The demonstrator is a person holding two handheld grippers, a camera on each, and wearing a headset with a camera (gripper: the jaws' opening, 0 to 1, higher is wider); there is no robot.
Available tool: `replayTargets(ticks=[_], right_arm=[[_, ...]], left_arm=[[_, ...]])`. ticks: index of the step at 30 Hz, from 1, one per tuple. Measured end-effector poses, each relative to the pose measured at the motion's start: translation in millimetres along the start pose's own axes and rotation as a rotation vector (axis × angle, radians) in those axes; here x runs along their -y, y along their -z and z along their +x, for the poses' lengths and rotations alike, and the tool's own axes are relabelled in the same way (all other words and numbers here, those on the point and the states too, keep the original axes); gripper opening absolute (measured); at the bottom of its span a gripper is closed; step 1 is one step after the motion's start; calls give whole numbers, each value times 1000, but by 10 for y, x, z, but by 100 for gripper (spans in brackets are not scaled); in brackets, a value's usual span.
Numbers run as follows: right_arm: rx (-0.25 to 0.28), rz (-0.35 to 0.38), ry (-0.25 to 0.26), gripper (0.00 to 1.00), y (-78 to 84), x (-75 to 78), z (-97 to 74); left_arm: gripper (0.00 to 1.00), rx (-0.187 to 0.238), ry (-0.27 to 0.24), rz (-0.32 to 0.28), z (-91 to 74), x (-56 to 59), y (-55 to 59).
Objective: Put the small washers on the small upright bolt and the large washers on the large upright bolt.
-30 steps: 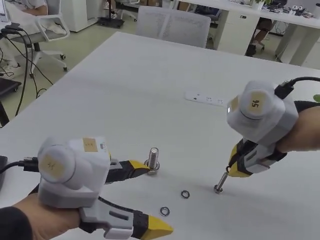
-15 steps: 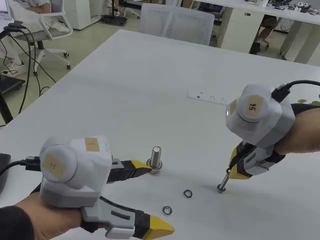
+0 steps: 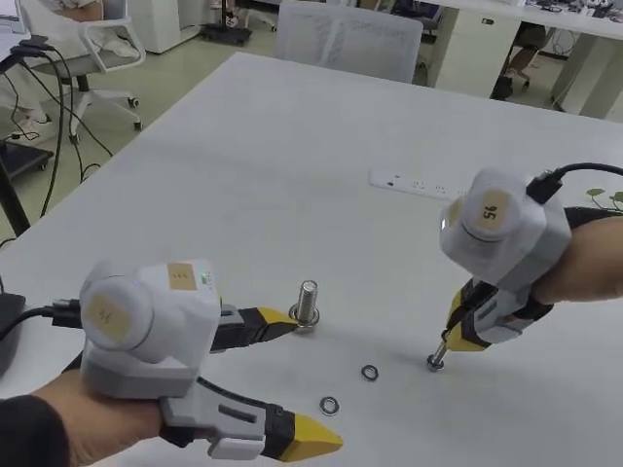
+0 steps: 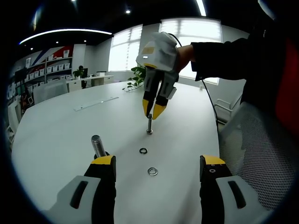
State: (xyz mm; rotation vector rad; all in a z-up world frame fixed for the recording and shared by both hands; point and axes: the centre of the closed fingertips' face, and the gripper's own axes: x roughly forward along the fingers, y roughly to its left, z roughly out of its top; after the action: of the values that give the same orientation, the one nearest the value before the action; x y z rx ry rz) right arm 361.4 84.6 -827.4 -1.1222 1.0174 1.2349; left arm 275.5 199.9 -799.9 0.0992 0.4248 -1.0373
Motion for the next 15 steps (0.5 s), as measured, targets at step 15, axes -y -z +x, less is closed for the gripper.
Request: replayTargets(ticks=[15], right_arm=[[-3,20,-24,13,60,11,314]], left_arm=[[72,-8,-6,-4,-2,-10,24]])
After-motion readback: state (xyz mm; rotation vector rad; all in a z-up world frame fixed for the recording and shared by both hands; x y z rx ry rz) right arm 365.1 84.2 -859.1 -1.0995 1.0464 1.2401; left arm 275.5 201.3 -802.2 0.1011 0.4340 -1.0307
